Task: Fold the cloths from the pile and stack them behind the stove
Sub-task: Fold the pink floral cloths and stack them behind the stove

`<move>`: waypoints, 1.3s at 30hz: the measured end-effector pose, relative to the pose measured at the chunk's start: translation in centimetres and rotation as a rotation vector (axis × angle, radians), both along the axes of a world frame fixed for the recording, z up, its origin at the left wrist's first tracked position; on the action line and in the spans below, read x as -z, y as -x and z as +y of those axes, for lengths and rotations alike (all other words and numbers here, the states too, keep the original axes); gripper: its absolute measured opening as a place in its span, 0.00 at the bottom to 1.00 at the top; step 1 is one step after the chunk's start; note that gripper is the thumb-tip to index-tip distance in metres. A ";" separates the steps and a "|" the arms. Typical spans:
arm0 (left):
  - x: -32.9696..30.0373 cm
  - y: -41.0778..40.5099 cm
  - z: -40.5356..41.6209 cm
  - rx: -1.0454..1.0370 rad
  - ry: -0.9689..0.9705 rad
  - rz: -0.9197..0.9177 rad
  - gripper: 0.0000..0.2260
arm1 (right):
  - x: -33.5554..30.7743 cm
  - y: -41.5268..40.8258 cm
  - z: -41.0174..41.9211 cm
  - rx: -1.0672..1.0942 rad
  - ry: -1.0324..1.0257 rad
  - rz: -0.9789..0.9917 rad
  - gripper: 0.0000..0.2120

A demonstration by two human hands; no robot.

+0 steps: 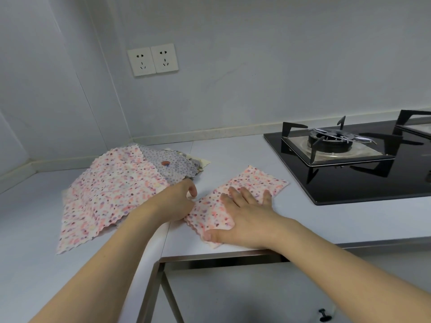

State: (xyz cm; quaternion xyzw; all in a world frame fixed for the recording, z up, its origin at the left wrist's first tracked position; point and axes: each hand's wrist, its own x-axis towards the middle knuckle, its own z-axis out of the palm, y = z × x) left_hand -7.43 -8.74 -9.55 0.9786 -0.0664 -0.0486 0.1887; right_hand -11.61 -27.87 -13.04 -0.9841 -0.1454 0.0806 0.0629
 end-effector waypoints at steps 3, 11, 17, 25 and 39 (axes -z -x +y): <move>-0.1 0.2 -0.3 0.031 0.059 0.018 0.06 | -0.6 0.0 -0.3 0.038 -0.163 -0.103 0.39; 1.4 0.4 -1.7 0.179 0.055 -0.557 0.13 | -0.3 -4.7 -3.7 0.170 -0.035 -0.056 0.29; 3.3 1.1 -3.2 0.372 0.029 -0.312 0.15 | -0.3 -5.4 -4.3 0.129 -0.016 -0.019 0.31; 3.1 2.1 -4.2 0.273 -0.260 -0.049 0.47 | -0.4 -8.3 -6.3 0.125 -0.014 0.006 0.27; 4.2 1.8 -9.8 -0.038 -0.216 -0.155 0.32 | 0.7 -9.1 -6.8 0.119 -0.136 -0.093 0.26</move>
